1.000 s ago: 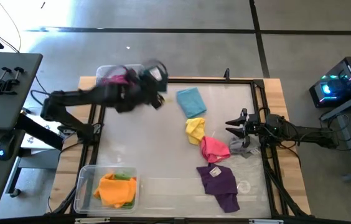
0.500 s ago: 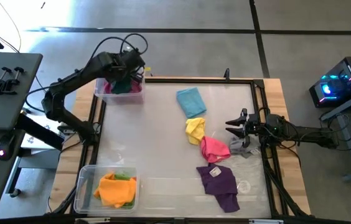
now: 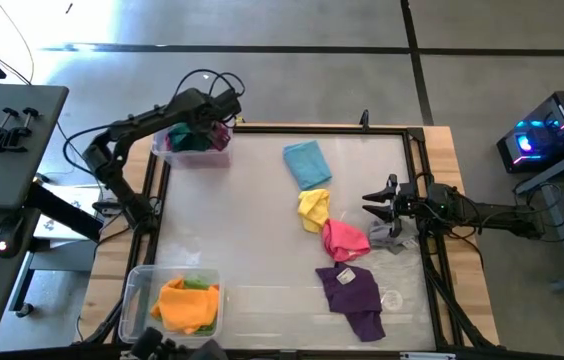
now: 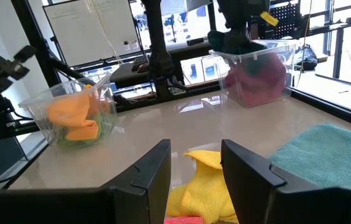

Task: Sort towels by color in basket
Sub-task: Put the dark green towel into the top transparent bin

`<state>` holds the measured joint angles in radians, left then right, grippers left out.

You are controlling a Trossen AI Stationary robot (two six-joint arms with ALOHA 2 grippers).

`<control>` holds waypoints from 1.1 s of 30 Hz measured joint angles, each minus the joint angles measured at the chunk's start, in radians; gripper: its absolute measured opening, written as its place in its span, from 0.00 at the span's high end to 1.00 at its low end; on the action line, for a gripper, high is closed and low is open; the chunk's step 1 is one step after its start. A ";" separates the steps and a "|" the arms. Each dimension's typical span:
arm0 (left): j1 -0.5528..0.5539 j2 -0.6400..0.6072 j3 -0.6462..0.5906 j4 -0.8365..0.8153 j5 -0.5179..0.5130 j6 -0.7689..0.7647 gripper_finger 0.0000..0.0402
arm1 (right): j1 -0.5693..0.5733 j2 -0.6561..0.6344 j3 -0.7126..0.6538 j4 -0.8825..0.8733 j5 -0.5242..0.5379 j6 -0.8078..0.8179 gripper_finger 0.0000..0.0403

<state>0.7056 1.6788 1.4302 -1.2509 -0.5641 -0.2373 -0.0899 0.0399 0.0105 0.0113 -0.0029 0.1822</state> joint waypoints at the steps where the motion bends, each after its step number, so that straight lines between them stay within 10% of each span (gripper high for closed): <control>1: 0.003 0.007 -0.001 0.007 0.012 0.010 0.84 | 0.000 0.000 0.000 0.000 0.000 0.000 0.66; 16: -0.044 -0.171 0.000 0.001 0.086 -0.043 0.67 | 0.000 0.000 0.000 0.000 0.000 0.000 0.66; 33: 0.066 -0.170 -0.173 0.033 0.180 -0.149 0.94 | 0.000 0.000 0.000 0.000 0.000 0.000 0.66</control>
<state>0.7715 1.5084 1.2570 -1.2178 -0.3843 -0.3864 -0.0902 0.0399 0.0105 0.0113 -0.0029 0.1821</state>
